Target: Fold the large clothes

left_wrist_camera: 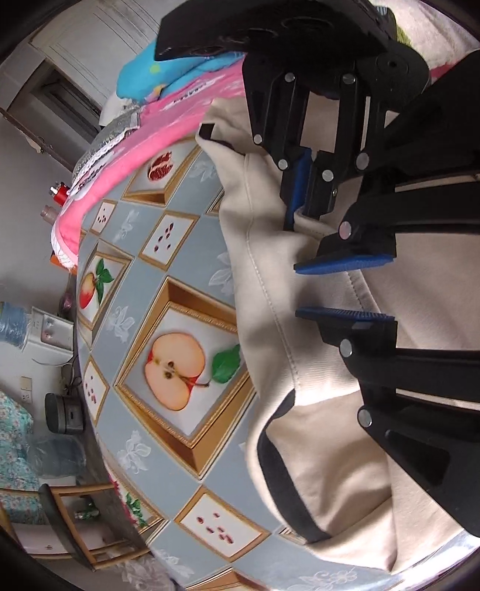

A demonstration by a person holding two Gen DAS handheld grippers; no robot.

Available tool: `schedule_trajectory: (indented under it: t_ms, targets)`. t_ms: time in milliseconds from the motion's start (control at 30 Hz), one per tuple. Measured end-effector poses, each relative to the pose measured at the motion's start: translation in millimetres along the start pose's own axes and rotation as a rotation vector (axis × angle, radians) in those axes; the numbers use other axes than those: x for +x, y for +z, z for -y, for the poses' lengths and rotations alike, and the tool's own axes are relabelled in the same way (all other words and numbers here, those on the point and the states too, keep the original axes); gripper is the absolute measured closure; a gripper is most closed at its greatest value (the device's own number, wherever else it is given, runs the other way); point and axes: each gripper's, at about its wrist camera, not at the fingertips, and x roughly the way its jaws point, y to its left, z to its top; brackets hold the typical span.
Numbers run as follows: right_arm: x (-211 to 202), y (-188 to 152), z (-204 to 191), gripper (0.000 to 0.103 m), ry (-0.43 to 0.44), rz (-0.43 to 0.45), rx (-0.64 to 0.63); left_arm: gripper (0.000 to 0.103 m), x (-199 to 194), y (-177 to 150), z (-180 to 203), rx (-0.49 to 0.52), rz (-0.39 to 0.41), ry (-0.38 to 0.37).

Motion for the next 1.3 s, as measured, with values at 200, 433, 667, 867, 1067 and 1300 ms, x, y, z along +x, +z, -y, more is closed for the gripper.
schedule_trajectory:
  t_ms: [200,433,667,867,1067,1300]
  targets:
    - [-1.7,-0.3,11.2,0.097,0.026,0.017,0.05,0.086,4.7,3.5,6.2,0.082,0.013,0.072]
    - [-74.0,-16.5,51.3,0.07,0.154,0.14,0.191,0.086,5.7,-2.8,7.8,0.157,0.016,0.09]
    - [-37.7,-1.9,29.5,0.096,0.25,0.056,0.206,0.086,4.3,-5.5,4.2,0.149,0.032,0.068]
    - [-1.7,-1.2,37.9,0.102,0.229,-0.024,0.285,0.086,1.8,-13.0,0.2,0.162,0.02,0.081]
    - [-54.4,-17.6,68.1,0.059,0.259,0.049,0.422,0.086,3.1,-15.4,1.7,0.171,0.029,0.094]
    - [-45.5,-49.6,115.4,0.049,0.293,-0.069,0.688,0.086,2.4,-17.5,-0.1,0.161,0.042,0.091]
